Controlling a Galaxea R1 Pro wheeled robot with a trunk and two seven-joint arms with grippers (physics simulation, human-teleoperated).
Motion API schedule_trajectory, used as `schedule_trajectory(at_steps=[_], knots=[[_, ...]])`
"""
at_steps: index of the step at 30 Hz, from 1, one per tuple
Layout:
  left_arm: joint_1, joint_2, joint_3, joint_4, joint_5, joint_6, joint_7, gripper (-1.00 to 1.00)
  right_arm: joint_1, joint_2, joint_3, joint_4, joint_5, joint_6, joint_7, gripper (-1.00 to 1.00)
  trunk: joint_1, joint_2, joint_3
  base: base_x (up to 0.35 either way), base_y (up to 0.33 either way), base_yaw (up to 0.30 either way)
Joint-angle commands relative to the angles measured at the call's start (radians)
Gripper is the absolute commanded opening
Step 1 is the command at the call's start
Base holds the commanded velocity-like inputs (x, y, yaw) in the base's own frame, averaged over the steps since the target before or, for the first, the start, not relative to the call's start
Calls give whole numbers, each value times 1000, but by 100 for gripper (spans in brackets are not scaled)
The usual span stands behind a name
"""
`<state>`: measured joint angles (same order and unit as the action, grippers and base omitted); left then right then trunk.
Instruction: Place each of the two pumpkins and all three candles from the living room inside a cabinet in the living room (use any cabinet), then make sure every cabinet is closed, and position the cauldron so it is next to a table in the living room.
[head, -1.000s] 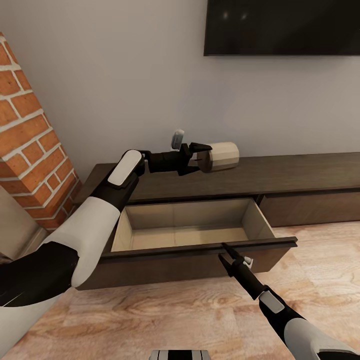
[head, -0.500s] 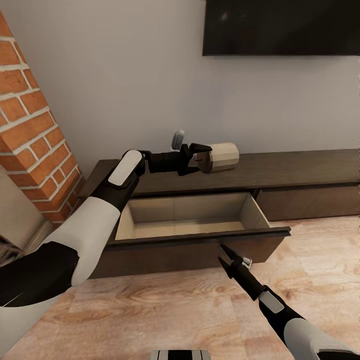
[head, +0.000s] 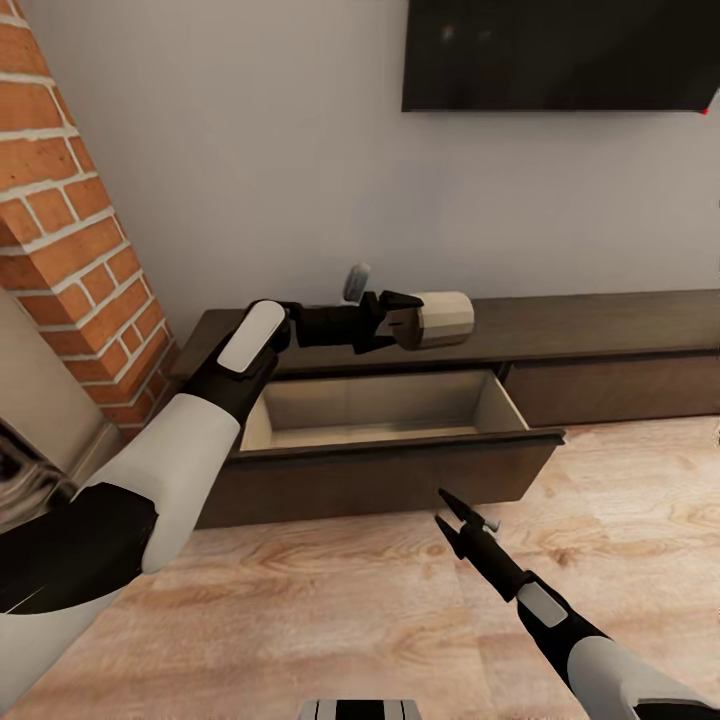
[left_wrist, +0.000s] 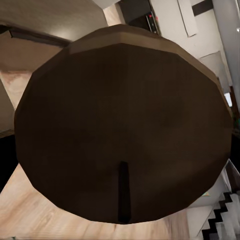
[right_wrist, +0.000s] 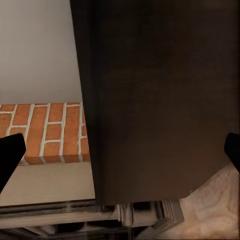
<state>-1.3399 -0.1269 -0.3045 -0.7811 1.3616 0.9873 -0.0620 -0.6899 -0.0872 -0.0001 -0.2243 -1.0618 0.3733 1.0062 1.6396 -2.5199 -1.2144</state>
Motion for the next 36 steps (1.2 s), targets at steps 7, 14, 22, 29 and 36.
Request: schedule_trajectory(at_steps=[7, 14, 22, 29, 36], knots=[[-1, 3, 5, 0, -32, 2, -7, -100, -1, -16, 55, -10, 306, 13, -149, 100, 0, 0, -1, -23, 0, 0], [-1, 4, 6, 1, -102, 2, -6, -100, -1, -63, 65, -142, 443, 17, -275, 100, 0, 0, -1, 0, 0, 0], [-1, 4, 6, 2, -140, 2, -6, -100, 0, -74, 69, -188, 495, 18, -311, 100, 0, 0, -1, 0, 0, 0], [-1, 4, 4, 2, -142, 1, -3, -100, 0, -73, 73, -190, 524, 16, -301, 100, 0, 0, -1, 0, 0, 0], [-1, 4, 1, 4, -166, 1, -1, -100, 0, -72, 74, -190, 526, 14, -301, 100, 0, 0, -1, 0, 0, 0]])
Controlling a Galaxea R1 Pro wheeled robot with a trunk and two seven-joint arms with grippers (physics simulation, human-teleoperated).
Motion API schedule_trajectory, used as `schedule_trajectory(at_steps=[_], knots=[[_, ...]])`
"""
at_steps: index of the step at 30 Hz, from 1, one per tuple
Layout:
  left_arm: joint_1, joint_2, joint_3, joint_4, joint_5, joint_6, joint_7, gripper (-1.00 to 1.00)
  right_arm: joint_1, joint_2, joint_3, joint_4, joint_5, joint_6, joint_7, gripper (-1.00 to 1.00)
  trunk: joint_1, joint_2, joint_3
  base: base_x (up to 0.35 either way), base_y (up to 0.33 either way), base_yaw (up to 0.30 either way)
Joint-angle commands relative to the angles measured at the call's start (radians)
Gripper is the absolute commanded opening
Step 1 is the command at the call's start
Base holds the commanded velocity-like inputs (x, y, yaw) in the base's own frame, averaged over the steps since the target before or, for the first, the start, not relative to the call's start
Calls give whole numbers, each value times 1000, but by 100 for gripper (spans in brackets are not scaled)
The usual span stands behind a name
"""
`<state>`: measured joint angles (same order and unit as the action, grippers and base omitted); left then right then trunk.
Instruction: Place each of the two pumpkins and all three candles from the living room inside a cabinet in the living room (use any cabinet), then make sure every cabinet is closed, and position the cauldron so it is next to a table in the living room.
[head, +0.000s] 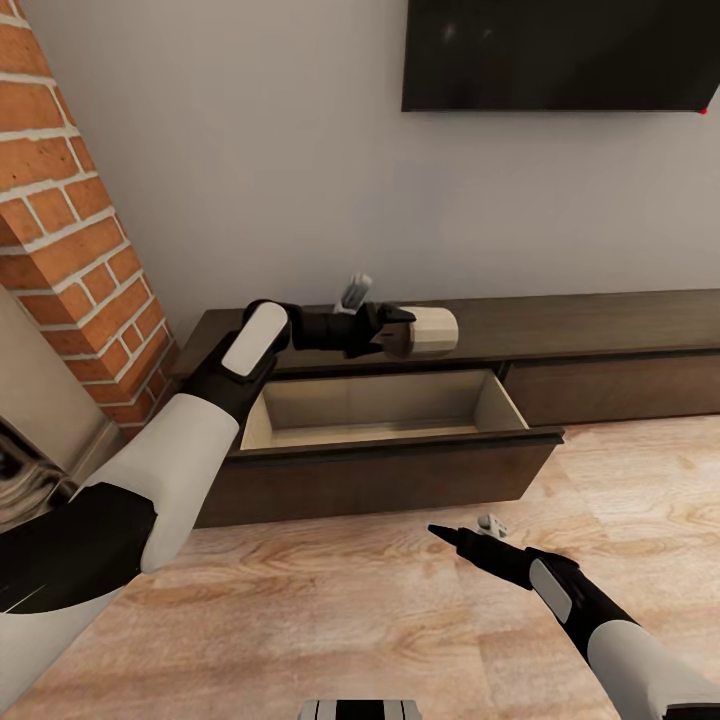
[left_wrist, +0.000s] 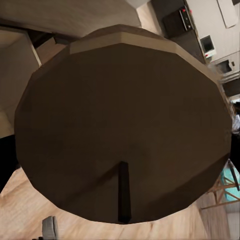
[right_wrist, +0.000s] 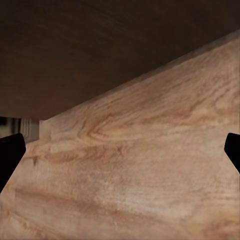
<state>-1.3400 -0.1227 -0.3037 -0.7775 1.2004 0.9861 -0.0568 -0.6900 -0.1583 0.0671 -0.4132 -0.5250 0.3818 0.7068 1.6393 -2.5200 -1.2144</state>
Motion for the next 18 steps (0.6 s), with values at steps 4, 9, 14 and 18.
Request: schedule_trajectory(at_steps=[4, 9, 14, 18], knots=[[-1, -1, 0, 3, -63, 2, -7, -100, 0, -1, 8, 0, -9, 7, -1, 100, 0, 0, -1, 0, 0, 0], [-1, -2, 0, 6, -76, 2, -6, -100, 0, -1, 49, 1, -9, 7, -5, 100, 0, 0, -1, 0, 0, 0], [-1, -2, 0, 6, -78, 2, -6, -100, 0, -1, 92, 1, -9, 8, -10, 100, 0, 0, -1, 0, 0, 0], [-1, -2, 0, 6, -79, 2, -5, -100, 0, -1, 95, 1, -9, 8, -10, 100, 0, 0, -1, 0, 0, 0]])
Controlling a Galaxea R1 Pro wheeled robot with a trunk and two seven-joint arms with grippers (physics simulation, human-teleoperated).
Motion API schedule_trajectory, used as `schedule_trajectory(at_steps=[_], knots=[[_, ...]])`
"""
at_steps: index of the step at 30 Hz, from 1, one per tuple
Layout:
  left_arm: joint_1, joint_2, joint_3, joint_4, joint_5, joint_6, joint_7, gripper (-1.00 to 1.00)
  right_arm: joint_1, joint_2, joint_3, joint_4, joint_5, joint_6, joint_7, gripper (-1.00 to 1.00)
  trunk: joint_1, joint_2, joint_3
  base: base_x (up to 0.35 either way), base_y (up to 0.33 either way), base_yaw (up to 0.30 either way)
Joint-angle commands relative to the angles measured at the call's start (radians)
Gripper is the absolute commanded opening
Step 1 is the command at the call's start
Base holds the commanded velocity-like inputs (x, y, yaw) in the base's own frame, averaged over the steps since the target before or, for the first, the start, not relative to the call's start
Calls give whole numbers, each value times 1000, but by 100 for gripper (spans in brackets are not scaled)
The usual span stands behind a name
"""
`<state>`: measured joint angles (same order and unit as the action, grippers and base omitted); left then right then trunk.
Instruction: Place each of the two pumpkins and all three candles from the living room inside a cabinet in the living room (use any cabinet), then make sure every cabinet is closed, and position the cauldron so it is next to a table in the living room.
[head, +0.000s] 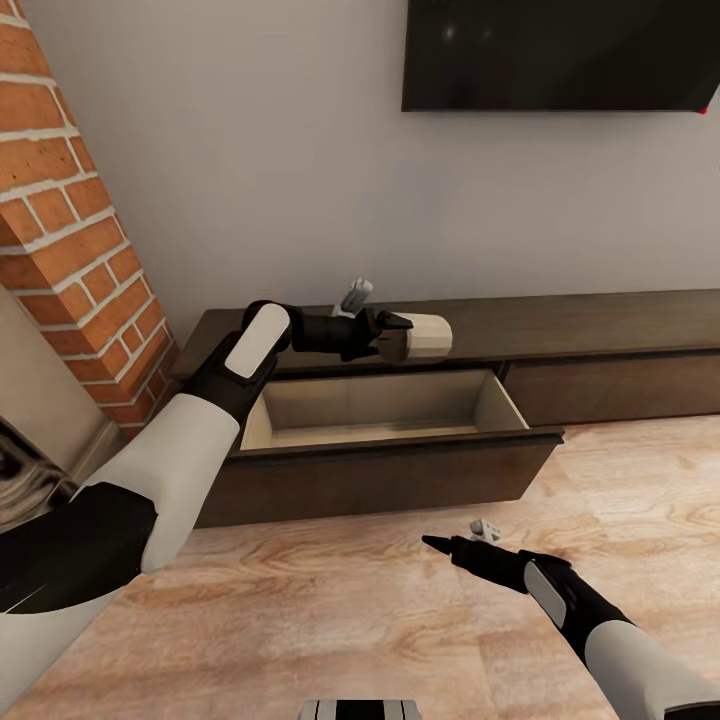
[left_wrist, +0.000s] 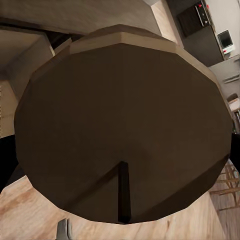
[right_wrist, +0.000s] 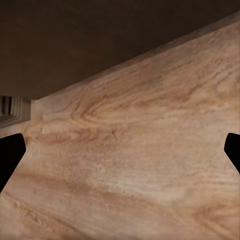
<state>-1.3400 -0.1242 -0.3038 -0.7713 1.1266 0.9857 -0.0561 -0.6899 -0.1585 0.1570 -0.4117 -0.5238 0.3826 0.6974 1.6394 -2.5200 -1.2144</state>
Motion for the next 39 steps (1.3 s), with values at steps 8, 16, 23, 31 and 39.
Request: schedule_trajectory(at_steps=[8, 16, 23, 31, 39], knots=[[-1, 1, 2, 1, -39, 4, -6, -100, 0, -1, 7, -1, -10, 9, -6, 100, -2, 1, 25, 0, 0, 0], [-1, 1, 2, 1, -40, 4, -7, -100, 0, -1, 7, -1, -10, 9, -7, 100, -5, 2, 51, 0, 0, 0], [-1, 4, 2, 1, -43, 4, -5, -100, 0, -1, 6, 0, -10, 9, -8, 100, -5, 2, 60, -9, 0, 0], [-1, 5, 0, 18, -73, 4, -7, -100, 0, -1, 6, 1, -10, 10, -7, 100, -5, 2, 62, -234, 0, 0], [-1, 5, 1, 20, -75, 4, -4, -100, 0, -1, 6, 1, -10, 9, -7, 100, -5, 2, 62, -109, 0, 0]])
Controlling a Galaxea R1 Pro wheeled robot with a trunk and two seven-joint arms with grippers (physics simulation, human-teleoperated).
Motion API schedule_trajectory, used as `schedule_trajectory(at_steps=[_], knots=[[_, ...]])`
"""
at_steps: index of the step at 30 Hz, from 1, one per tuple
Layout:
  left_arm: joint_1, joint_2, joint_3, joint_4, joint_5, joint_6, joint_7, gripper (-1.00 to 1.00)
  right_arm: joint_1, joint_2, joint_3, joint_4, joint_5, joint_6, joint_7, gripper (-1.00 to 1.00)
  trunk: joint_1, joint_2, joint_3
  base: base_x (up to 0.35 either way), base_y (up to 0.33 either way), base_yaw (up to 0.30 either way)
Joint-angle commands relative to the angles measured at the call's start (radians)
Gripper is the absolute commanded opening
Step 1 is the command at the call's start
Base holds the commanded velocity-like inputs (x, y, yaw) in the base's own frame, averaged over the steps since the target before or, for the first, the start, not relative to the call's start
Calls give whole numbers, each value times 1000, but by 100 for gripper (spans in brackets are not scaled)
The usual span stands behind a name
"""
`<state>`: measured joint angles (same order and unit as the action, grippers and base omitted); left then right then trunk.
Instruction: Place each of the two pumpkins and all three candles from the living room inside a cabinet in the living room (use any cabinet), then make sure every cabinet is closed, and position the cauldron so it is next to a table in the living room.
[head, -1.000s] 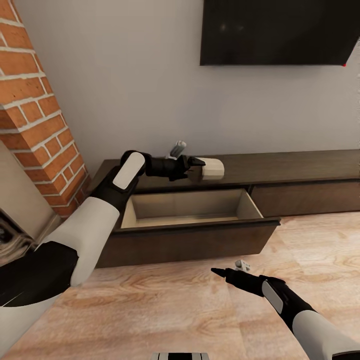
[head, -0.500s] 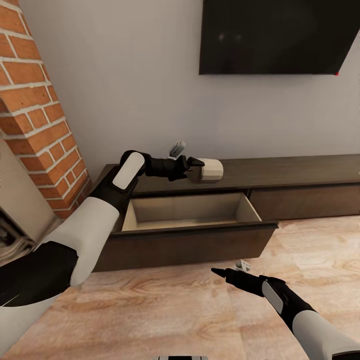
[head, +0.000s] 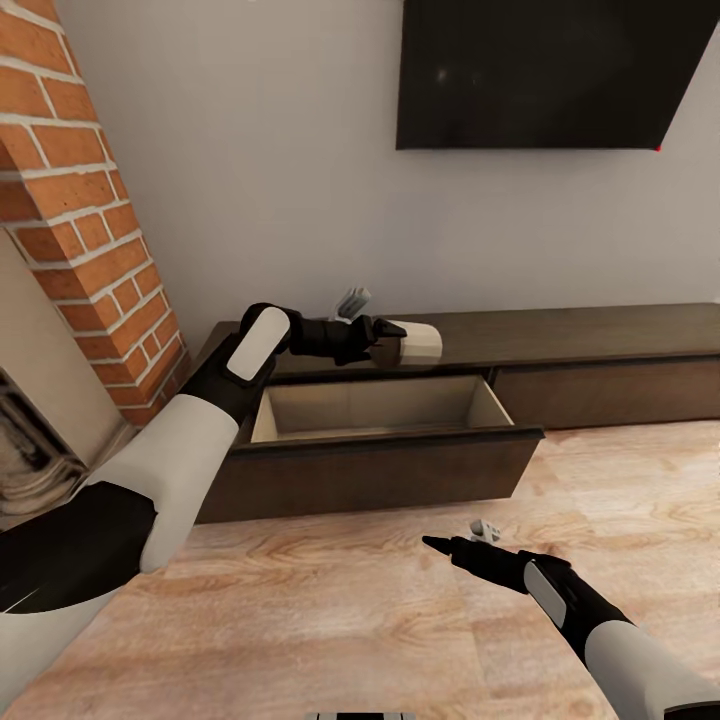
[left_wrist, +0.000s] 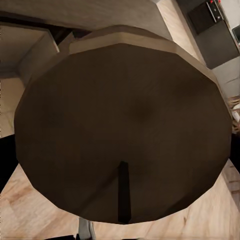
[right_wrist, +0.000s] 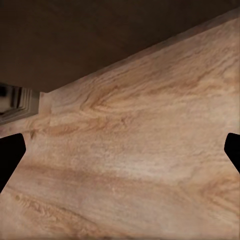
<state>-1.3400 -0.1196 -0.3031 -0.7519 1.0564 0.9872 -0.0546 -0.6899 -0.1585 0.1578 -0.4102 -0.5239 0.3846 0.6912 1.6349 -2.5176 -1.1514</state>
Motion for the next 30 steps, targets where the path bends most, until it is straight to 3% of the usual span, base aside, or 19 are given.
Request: schedule_trajectory(at_steps=[1, 13, 30], knots=[[-1, 0, 0, 1, -5, 2, -6, -100, 0, -1, 5, -1, -10, 7, -1, 100, 0, 0, -1, -9, 0, 0], [-1, 1, 1, 2, -12, 2, -5, -100, 0, -1, 7, -1, -10, 3, -62, 100, 0, 0, -1, -112, 0, 0], [-1, 2, 2, 2, -29, 1, -1, -100, 0, -2, 2, -6, -13, 5, -53, 100, 0, 0, -1, -4, 0, 0]])
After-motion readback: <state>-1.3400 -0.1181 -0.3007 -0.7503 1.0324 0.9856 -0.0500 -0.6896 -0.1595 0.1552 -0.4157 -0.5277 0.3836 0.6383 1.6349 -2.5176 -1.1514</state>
